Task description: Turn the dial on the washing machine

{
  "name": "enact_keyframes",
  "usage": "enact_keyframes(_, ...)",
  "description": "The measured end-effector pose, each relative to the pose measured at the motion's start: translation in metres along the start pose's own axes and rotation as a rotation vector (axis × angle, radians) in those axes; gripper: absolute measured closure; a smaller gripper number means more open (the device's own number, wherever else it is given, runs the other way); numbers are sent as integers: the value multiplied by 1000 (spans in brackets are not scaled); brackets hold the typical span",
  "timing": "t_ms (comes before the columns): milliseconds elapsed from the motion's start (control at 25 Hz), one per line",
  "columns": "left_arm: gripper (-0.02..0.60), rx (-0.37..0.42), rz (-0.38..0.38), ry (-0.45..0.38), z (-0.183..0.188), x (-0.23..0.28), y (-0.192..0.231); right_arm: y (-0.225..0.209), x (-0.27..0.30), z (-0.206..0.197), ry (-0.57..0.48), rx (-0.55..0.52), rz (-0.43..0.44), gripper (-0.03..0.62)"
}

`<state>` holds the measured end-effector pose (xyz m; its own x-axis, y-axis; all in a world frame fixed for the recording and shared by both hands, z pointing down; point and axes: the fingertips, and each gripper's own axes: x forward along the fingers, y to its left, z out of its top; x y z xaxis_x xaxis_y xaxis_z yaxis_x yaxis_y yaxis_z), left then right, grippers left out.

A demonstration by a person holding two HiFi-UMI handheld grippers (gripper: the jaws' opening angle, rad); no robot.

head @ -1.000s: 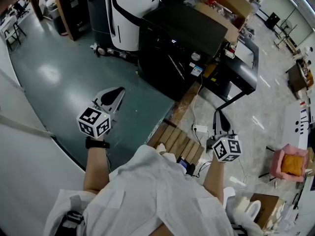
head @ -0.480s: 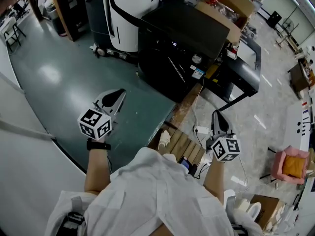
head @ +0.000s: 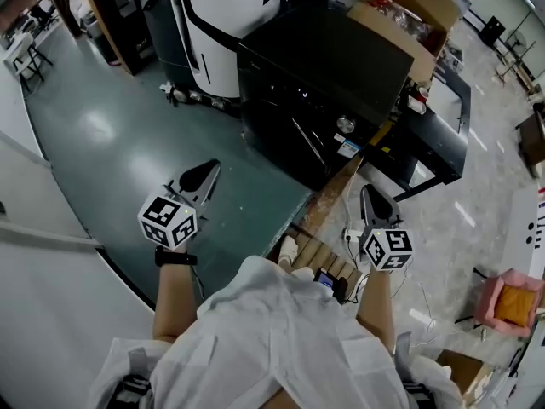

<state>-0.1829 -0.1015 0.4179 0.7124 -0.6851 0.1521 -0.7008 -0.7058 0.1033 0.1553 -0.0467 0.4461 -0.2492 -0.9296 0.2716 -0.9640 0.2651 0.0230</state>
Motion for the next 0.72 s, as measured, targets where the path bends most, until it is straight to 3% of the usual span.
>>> enact_keyframes(440,565,7,75,17,23,88,16,-55,111,5,92,-51,157,473)
enact_keyframes(720,565,30,91,31,28,123,9,-75,163,-8,175,-156,214,418)
